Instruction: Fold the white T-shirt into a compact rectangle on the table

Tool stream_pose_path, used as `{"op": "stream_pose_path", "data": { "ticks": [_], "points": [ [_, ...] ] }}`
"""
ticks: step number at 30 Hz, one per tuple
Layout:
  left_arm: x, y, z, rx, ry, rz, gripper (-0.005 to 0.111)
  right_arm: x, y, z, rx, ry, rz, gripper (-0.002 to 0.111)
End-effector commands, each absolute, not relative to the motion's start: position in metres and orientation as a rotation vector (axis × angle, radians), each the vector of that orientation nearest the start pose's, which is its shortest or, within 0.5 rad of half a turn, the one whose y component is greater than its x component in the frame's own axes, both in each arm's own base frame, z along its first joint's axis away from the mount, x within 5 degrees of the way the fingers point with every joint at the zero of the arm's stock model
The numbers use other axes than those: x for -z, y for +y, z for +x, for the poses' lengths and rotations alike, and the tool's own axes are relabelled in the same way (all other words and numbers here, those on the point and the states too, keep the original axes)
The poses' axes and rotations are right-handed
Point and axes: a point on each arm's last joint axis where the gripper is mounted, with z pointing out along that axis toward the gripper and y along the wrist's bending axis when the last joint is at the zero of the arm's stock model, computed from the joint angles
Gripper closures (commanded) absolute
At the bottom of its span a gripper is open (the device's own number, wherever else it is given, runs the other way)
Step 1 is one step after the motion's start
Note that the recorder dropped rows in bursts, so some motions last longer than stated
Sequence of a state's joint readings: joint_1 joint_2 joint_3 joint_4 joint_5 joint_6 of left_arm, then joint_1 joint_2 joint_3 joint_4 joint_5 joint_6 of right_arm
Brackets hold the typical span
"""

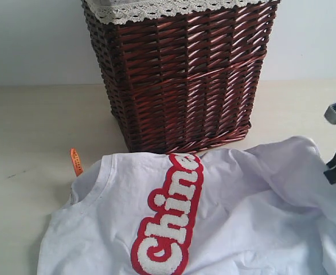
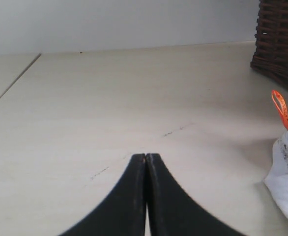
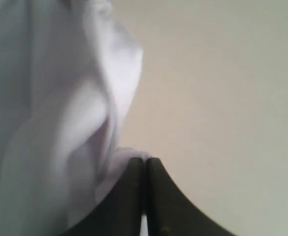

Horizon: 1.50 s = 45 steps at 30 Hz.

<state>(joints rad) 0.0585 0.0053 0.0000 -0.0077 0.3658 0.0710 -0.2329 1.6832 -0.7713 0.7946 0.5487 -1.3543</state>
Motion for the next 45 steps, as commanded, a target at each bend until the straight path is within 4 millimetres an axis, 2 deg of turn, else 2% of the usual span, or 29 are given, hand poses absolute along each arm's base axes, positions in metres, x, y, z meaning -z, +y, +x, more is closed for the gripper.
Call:
{"op": "stream_pose_path", "data": {
  "ticks": [1,8,18,24,27,33,36,39,41,43,45],
  "points": [
    [-0.181,0.003,0.053,-0.080,1.843,0.005,0.107,-0.165,-0.050,0.300,0.030,2.470,-0.474,0.108],
    [-0.181,0.003,0.053,-0.080,1.843,0.005,0.107,-0.150,-0.062,0.314,0.209,2.439,-0.589,0.108],
    [-0.181,0.003,0.053,-0.080,1.843,0.005,0.107,-0.138,-0.093,0.390,0.393,2.368,-0.406,0.108],
    [-0.181,0.003,0.053,-0.080,1.843,0.005,0.107,-0.127,-0.098,0.412,0.391,2.360,-0.385,0.108],
    [-0.181,0.003,0.053,-0.080,1.843,0.005,0.107,-0.129,-0.099,0.414,0.376,2.355,-0.336,0.102],
    [-0.181,0.003,0.053,-0.080,1.843,0.005,0.107,-0.133,-0.099,0.414,0.341,2.352,-0.242,0.068],
    [-0.181,0.003,0.053,-0.080,1.843,0.005,0.107,-0.152,-0.097,0.413,0.330,2.313,-0.244,0.062],
    [-0.181,0.003,0.053,-0.080,1.843,0.005,0.107,-0.191,-0.086,0.407,0.231,2.247,-0.266,0.063],
    [-0.181,0.003,0.053,-0.080,1.843,0.005,0.107,-0.217,-0.066,0.395,0.030,2.228,-0.401,0.066],
    [-0.181,0.003,0.053,-0.080,1.843,0.005,0.107,-0.234,-0.042,0.371,-0.224,2.251,-0.685,0.074],
    [-0.181,0.003,0.053,-0.080,1.843,0.005,0.107,-0.240,-0.020,0.344,-0.435,2.295,-1.005,0.085]
  ]
}}
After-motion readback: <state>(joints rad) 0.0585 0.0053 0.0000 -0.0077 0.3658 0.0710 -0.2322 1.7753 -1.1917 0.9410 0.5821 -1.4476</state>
